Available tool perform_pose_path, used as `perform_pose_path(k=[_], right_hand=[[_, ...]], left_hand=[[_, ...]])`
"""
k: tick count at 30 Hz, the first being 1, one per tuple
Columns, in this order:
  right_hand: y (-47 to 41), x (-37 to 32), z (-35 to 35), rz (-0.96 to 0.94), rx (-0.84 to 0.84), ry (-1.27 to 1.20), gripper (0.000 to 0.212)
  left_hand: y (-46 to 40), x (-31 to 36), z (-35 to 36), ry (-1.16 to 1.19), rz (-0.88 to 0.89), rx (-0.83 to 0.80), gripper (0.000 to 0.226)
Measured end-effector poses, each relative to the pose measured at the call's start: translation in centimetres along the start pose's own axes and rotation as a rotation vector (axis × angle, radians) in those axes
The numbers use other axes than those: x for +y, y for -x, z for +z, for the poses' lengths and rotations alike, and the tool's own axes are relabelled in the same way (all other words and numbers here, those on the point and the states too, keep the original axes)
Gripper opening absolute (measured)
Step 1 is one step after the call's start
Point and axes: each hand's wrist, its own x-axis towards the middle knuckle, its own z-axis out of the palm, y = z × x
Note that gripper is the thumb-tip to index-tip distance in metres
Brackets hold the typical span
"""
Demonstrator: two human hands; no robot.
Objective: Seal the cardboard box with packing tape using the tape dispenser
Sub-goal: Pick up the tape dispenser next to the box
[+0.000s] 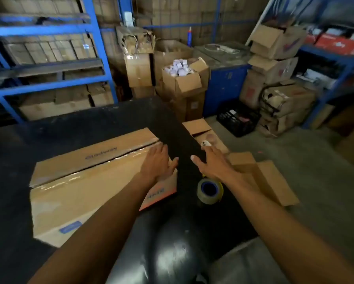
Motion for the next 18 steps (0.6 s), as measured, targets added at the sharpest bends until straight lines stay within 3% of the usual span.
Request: perform_pose_path(k=[6,12,18], right_hand=[[-0.5,6.7,3.4,0.094,-0.141,0.058,0.078],[-2.1,11.2,6.4,0.109,-0.213,0.107,0.080],[-5.6,14.0,9.2,0.207,-0.347,0.101,0.089]], left_hand=[[-2.4,0.7,5.6,-0.007,-0.077,-0.072,0.085],[-3.4,0.0,9.5,-0.002,-0.171,-0.057,0.086],[-3.9,-0.3,11.9,-0.145,-0.205,0.005,0.080]])
